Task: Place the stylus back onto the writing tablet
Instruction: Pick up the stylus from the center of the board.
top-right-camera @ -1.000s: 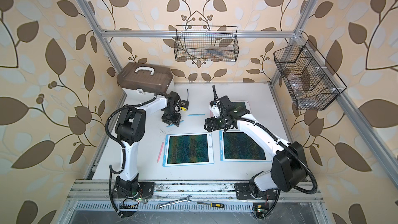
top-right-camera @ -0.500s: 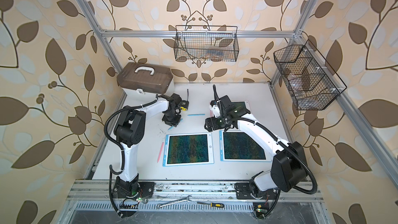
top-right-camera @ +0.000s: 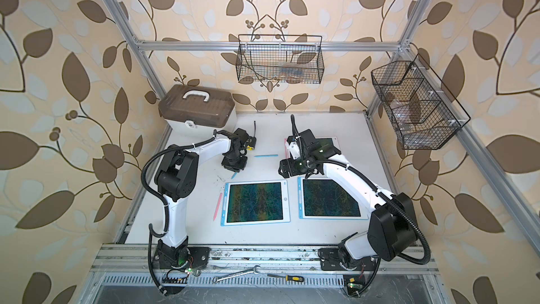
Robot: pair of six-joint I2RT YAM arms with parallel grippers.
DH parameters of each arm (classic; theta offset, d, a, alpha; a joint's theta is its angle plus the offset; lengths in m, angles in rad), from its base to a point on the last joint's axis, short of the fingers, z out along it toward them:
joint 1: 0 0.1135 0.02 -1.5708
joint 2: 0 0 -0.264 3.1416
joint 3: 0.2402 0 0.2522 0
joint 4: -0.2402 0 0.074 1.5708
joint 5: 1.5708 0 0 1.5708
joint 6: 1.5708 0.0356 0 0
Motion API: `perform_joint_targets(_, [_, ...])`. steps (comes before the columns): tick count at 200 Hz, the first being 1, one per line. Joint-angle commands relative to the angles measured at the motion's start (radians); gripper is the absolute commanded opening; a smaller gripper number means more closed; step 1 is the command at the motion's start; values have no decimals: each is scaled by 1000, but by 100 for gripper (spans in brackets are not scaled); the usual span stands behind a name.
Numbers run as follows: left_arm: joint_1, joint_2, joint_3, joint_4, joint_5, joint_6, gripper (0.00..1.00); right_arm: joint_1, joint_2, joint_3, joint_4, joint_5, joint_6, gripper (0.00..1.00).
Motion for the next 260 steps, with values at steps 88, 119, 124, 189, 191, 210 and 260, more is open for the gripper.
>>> perform_joint_targets(88, [-21, 19, -35, -4, 6, -66, 14, 20, 7, 30, -17, -5, 1, 88])
perform_joint_targets(119, [-21, 13, -40, -4, 10, -85, 13, 16, 0, 25, -19, 1, 0, 88])
perform_joint_targets(124, [-21, 13, -40, -4, 11, -89, 13, 14, -4, 25, -19, -1, -1, 88])
perform_joint_targets(189, [-21, 1, -35, -2, 8, -122, 10, 10, 3, 16, -10, -11, -5, 88])
perform_joint_targets(191, [-22, 1, -35, -2, 8, -123, 10, 11, 3, 16, -9, -11, -4, 88])
perform_joint_targets(210, [-21, -3, -34, -2, 5, -130, 10, 8, -4, 5, -7, -10, -3, 88])
perform_joint_targets(260, [-21, -1, -32, -7, -4, -140, 8, -2, -16, -5, -2, -11, -3, 88])
